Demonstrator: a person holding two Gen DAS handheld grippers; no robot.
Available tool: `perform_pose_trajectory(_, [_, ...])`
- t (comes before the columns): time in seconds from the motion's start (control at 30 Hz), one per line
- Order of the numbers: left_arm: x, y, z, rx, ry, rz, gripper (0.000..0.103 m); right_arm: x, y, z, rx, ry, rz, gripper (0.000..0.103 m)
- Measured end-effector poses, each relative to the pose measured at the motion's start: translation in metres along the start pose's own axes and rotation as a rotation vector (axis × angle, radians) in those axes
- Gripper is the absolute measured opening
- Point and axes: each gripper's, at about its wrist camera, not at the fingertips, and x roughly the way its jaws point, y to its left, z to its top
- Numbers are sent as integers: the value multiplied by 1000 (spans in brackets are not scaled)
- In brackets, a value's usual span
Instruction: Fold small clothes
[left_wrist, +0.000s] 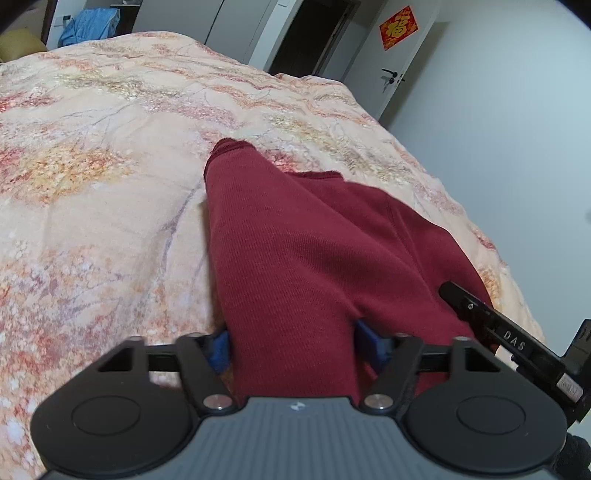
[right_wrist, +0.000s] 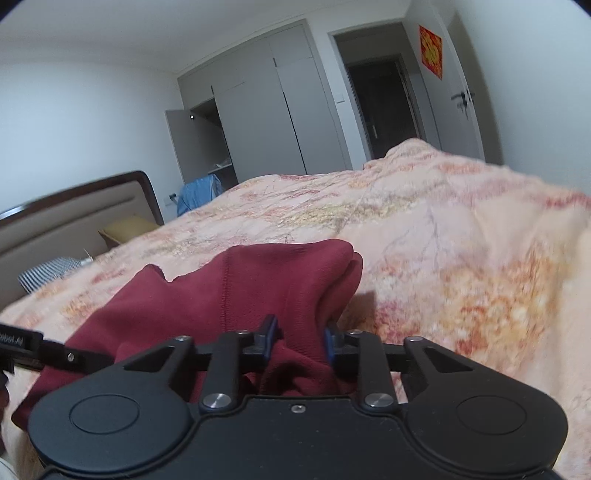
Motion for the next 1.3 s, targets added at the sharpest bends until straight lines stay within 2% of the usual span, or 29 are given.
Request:
perform_pose_trajectory(0.03, [-1, 0, 1, 6, -4, -2, 55, -2, 5, 2, -16, -4, -8, 22])
perform_pose_trajectory(0.13, [-9, -4, 3, 70, -23, -8, 42, -11, 21, 11, -74, -27, -1, 19])
perform_pose_trajectory(0.3, [-23, -5, 12, 111, -70, -15, 35, -22, 63, 31, -222, -81, 21, 18])
perform_pose_trajectory(0.47, [-42, 2, 30, 152, -129, 29, 34, -14, 95, 48, -255, -124, 89, 18])
perform_pose_trajectory(0.67, [-71, 31, 59, 167, -213, 136, 34, 27, 134, 65, -230, -177, 165, 18])
perform_pose_trajectory(0.87, [-79, 69, 75, 143, -253, 266, 35, 80, 172, 60, -146, -144, 205, 18])
perform_pose_trajectory(1.03, [-64, 102, 67, 82, -218, 299, 35, 115, 189, 45, -150, -82, 164, 19])
perform_pose_trajectory(1.17, [-55, 121, 52, 47, -204, 297, 38, 129, 177, 31, -112, -33, 76, 21])
perform_pose_trajectory(1.3, [-54, 127, 46, 29, -210, 287, 42, 138, 161, 23, -51, 14, 50, 27])
